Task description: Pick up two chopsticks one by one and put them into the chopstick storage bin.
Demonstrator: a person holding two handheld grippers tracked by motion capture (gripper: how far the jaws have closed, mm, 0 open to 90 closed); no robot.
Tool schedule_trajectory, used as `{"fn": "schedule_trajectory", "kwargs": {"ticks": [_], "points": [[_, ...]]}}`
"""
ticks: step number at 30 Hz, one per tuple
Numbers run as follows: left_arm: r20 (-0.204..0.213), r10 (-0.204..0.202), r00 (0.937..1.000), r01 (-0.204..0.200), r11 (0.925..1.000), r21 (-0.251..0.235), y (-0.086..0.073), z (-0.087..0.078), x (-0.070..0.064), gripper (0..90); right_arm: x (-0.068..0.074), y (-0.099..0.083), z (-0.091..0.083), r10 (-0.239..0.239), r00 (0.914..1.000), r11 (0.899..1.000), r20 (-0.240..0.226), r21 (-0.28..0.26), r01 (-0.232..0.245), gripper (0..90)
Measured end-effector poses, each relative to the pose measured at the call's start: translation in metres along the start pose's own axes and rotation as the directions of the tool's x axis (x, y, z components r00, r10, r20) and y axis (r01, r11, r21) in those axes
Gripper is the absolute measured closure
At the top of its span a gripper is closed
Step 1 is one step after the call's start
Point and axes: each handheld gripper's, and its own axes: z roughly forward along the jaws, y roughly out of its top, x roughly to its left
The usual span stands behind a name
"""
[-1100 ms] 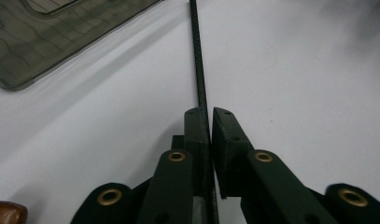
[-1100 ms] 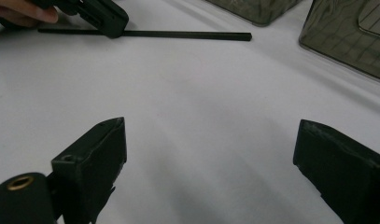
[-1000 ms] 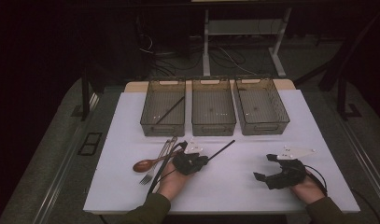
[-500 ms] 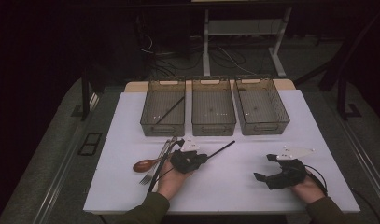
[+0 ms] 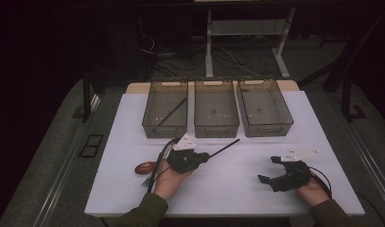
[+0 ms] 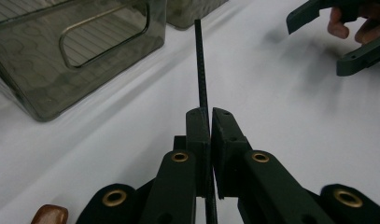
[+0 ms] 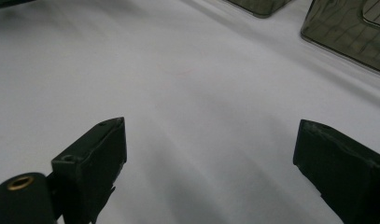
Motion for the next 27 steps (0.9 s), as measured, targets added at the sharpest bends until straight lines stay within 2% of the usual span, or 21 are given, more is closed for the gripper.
{"fn": "schedule_trajectory", "kwargs": {"ticks": [13, 27], "points": [[0.015, 0.005, 0.9999, -0.005, 0.9998, -0.021, 0.007, -0.019, 0.008, 85.4, 0.0, 0.0, 0.0, 0.001, 1.0, 1.0, -0.005, 0.002, -0.001, 8.9], [0.008, -0.006, 1.0, 0.006, 0.9983, -0.058, 0.019, -0.05, 0.021, 85.4, 0.0, 0.0, 0.0, 0.002, 1.0, 1.0, -0.007, 0.001, -0.002, 8.9]]}}
